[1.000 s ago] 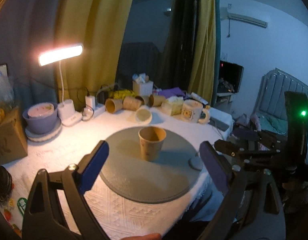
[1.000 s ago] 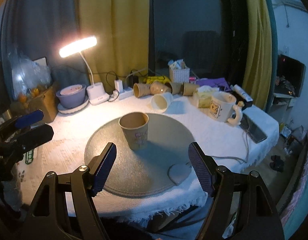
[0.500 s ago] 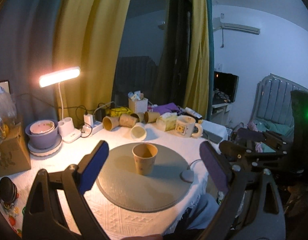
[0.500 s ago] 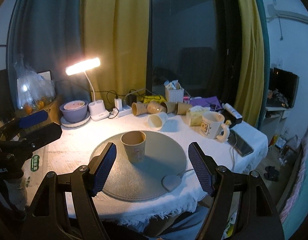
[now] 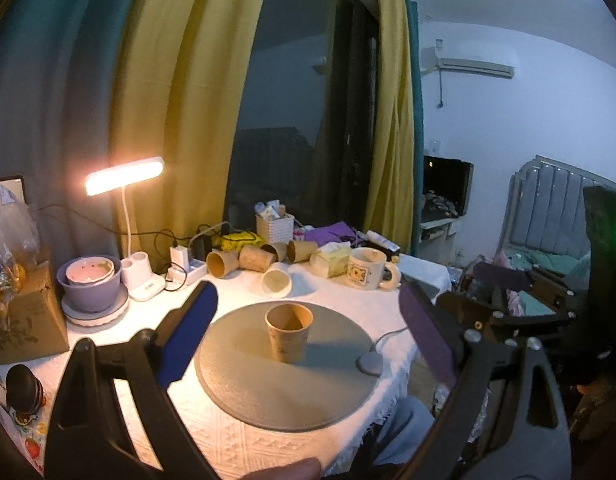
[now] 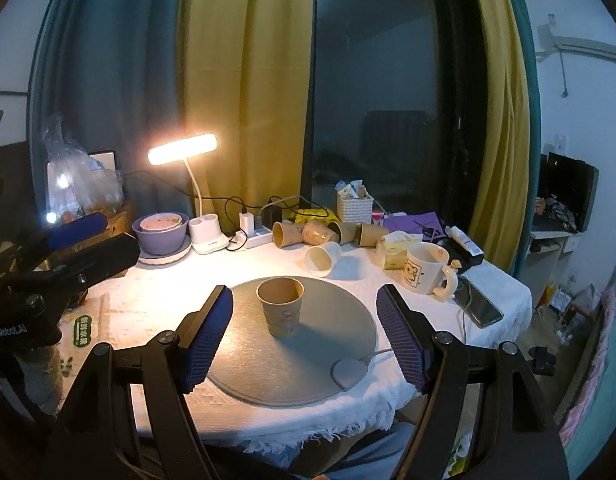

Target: Flip cup upright

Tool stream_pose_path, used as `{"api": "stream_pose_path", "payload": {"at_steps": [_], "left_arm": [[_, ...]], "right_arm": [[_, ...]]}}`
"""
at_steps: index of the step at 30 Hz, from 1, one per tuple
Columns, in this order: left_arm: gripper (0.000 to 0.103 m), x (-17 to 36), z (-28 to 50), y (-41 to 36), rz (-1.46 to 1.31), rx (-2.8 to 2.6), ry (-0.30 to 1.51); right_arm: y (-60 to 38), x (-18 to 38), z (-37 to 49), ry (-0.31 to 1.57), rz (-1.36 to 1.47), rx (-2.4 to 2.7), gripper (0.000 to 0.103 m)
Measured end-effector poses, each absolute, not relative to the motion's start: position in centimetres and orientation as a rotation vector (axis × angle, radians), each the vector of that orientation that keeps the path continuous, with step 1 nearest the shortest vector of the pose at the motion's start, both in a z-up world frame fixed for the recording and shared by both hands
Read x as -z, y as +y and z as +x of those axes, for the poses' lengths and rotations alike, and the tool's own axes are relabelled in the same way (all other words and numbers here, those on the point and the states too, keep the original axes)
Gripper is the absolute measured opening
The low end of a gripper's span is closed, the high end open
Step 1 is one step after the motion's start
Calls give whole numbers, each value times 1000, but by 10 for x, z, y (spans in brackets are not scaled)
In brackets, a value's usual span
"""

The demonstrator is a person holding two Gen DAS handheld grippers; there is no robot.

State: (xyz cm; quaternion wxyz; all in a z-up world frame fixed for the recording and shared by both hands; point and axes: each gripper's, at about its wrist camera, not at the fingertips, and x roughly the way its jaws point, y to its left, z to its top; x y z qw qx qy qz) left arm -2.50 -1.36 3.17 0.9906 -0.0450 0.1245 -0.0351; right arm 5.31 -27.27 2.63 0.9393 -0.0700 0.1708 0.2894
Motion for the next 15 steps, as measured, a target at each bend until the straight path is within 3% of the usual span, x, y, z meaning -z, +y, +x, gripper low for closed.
{"api": "stream_pose_path", "payload": {"at_steps": [15], "left_arm": [[93, -31, -25, -10, -92, 62, 248]], "right_arm": [[-270, -25, 52, 357, -144, -596, 77]]}}
